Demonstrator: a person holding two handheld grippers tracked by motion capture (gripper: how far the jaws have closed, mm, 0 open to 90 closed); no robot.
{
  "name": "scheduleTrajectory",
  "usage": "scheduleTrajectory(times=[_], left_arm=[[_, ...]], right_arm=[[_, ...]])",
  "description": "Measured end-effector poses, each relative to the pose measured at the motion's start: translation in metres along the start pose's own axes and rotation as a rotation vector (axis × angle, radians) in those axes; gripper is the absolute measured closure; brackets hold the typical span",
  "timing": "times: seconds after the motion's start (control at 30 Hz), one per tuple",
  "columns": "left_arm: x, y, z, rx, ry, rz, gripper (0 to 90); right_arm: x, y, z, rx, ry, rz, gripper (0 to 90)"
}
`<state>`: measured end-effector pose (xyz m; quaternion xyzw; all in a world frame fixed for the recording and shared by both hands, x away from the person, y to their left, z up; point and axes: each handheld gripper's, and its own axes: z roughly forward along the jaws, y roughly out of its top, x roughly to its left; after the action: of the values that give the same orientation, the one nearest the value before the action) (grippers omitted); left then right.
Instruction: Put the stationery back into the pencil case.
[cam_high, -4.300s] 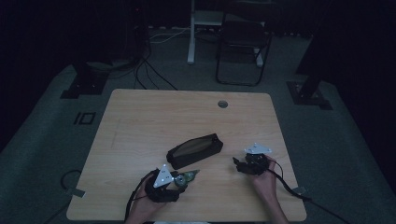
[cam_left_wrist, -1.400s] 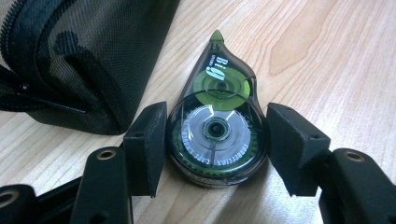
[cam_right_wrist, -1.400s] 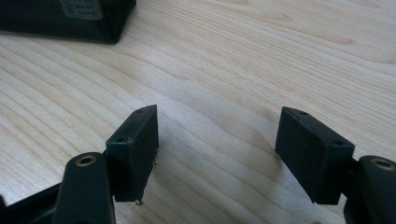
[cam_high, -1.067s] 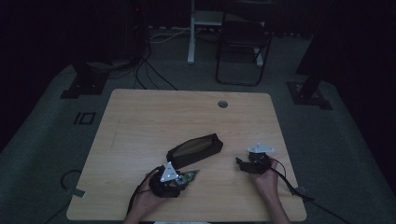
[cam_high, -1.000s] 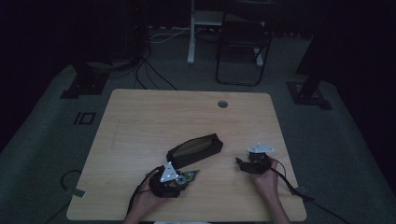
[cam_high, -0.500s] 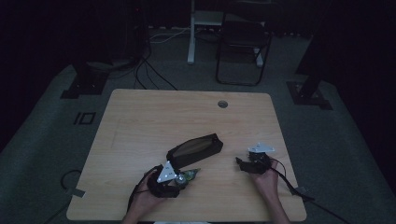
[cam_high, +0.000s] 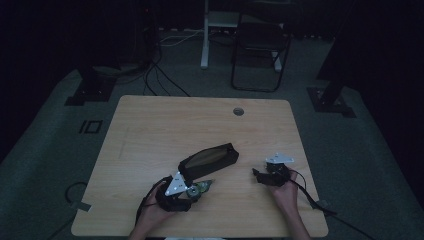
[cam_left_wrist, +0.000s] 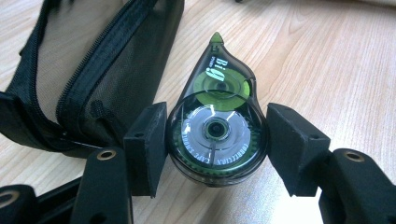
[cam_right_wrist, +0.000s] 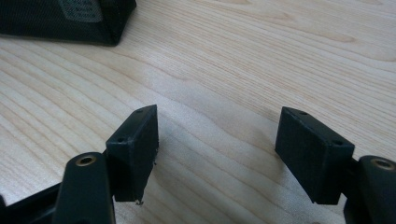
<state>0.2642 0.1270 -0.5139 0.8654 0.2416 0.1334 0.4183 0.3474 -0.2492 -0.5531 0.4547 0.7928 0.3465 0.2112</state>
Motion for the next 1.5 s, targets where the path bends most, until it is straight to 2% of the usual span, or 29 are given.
scheduleTrajectory(times=[0.83, 1.0, 1.23, 1.5], left_arm=[[0.001, 0.011, -0.016, -0.041, -0.003, 0.014, 41.5], [0.002, 0.013, -0.018, -0.042, 0.0, 0.017, 41.4], [0.006, 0.019, -0.025, -0.055, 0.002, 0.016, 41.4], [0.011, 0.024, -0.03, -0.068, 0.006, 0.013, 41.5]], right_arm=[[-0.001, 0.0, 0.0, -0.004, 0.006, 0.0, 29.1], [-0.003, -0.001, 0.001, -0.006, 0.021, 0.013, 25.2], [-0.004, 0.0, 0.004, 0.014, 0.049, -0.011, 13.7], [-0.006, 0.0, 0.005, 0.018, 0.064, -0.025, 12.6]])
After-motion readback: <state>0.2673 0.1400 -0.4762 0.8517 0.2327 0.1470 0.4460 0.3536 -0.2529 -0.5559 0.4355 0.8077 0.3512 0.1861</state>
